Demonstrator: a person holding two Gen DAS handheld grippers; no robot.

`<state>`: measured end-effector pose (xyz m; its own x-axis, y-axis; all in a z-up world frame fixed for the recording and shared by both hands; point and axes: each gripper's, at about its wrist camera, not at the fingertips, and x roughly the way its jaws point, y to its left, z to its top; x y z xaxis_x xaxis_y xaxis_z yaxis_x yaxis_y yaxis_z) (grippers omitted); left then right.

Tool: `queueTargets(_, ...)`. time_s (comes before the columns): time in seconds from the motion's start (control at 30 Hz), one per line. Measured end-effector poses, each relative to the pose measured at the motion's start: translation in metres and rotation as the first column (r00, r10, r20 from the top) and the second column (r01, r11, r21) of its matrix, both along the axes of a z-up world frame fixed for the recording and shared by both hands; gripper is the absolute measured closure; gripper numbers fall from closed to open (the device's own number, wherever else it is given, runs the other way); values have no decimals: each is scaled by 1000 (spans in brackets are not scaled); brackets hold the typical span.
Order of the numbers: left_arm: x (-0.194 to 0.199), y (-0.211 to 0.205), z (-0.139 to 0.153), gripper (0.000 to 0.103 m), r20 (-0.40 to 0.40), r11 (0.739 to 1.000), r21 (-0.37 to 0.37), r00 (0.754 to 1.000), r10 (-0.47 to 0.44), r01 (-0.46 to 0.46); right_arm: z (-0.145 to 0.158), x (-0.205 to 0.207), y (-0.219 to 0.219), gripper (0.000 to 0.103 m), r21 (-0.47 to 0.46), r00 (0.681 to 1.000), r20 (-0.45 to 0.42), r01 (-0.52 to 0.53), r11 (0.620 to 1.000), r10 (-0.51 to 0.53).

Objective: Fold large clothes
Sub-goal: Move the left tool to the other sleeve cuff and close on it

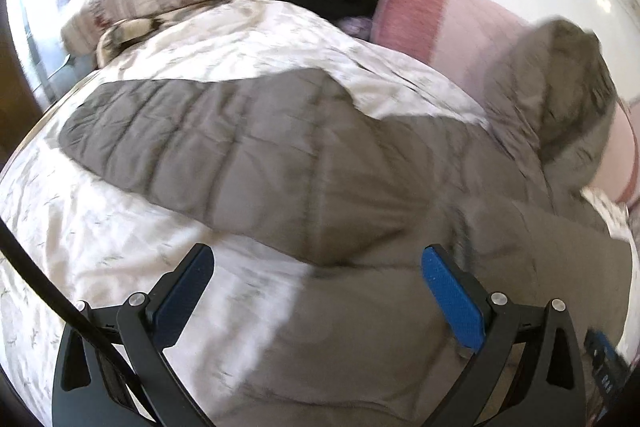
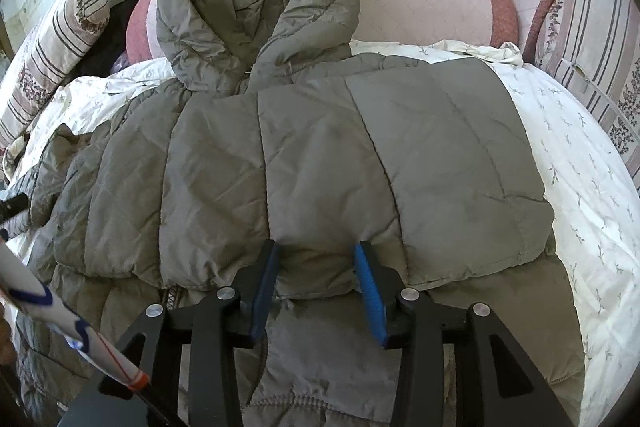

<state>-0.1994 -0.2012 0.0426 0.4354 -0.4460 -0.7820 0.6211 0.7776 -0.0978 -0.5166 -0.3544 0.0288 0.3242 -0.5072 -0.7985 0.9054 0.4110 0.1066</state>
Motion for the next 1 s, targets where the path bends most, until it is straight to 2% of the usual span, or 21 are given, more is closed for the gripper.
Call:
queueTargets(0.2, 59, 43, 7, 0, -42, 987, -38, 987, 153, -155, -3, 2, 0, 55, -7, 1000, -15, -3, 1000, 3)
queueTargets(0.3, 92, 71, 7, 0, -94, 966, -70, 966, 242, -249, -4, 2, 1, 54, -10, 1000, -22, -6, 1000, 6)
queueTargets(0.47, 134, 108, 2, 1, -160, 927, -118, 928, 336, -356, -4, 2, 1, 53, -11, 1000, -23, -9, 1000, 9)
queueTargets(0.53, 149, 124, -1, 7, -183, 911, -137, 913, 363, -390, -5, 1, 1, 52, -10, 1000, -21, -9, 1000, 9)
queueTargets(0.57, 156, 130, -4, 9, -201, 903, -145, 906, 373, -404, -5, 1, 1, 52, -10, 1000, -22, -9, 1000, 8)
queueTargets(0.6, 163, 137, -8, 17, -226, 895, -156, 897, 380, -418, -5, 2, 1, 52, -11, 1000, -23, -8, 1000, 8)
queueTargets(0.63, 170, 144, -13, 24, -263, 885, -172, 886, 383, -433, -5, 2, 1, 52, -12, 1000, -25, -9, 1000, 9)
queueTargets(0.7, 181, 153, -24, 33, -341, 865, -204, 862, 376, -458, -5, 3, 1, 52, -15, 999, -32, -10, 1000, 9)
queueTargets(0.8, 191, 165, -37, 38, -437, 823, -260, 822, 366, -505, -6, 4, 2, 51, -19, 999, -39, -11, 1000, 11)
queueTargets(1.0, 200, 174, -47, 44, -490, 768, -341, 800, 347, -542, -6, 5, 2, 51, -18, 999, -37, -12, 1000, 12)
